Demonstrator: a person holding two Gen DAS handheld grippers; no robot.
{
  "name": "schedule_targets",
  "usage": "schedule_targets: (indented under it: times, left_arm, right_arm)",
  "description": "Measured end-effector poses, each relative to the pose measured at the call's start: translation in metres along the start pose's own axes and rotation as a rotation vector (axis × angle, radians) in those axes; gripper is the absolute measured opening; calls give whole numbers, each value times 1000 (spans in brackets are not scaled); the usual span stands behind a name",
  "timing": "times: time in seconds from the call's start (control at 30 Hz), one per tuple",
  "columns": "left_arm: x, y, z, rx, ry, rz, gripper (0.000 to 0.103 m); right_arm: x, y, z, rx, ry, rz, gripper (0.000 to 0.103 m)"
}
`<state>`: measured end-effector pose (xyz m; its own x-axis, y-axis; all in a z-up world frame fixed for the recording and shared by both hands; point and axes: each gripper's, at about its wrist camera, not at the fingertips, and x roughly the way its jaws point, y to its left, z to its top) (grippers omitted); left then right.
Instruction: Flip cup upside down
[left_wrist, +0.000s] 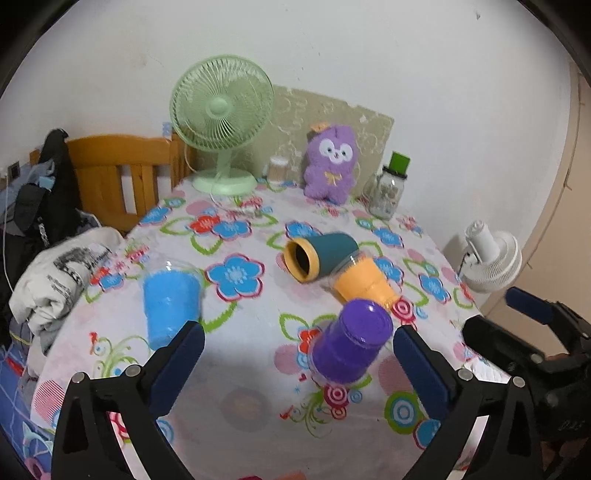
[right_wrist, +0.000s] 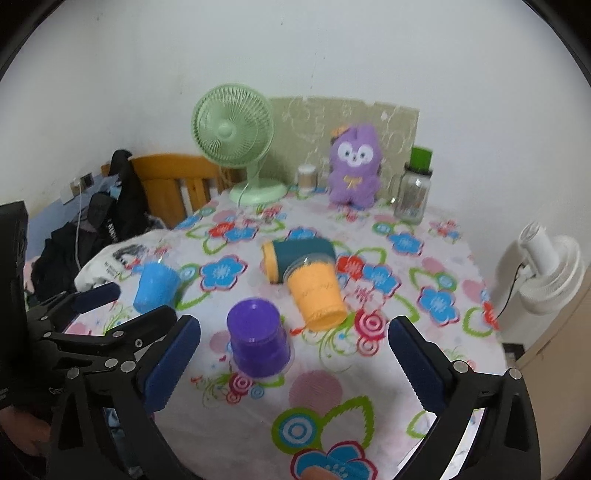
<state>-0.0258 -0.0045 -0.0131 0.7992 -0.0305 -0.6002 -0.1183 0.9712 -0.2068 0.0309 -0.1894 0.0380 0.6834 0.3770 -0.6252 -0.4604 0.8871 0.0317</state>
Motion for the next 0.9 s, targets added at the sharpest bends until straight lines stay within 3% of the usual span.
schedule_targets:
  times: [0.33,0.5,0.6,0.9]
  left_arm:
    - [-18,-12,12,96,-96,60,103]
    - [-32,-16,24,124,-153,47,103]
    - [-38,-20,29,145,-182,85,103]
    - [-47,-16,32,113,-201,47,103]
  right_arm:
    - [-25,11,22,0,-89,-99,103]
    - [-38,20,31,-18,-144,-100,103]
    - [-44,24,35,-26,-173,-104,103]
    - [-51,29,37,-24,-198,-99,103]
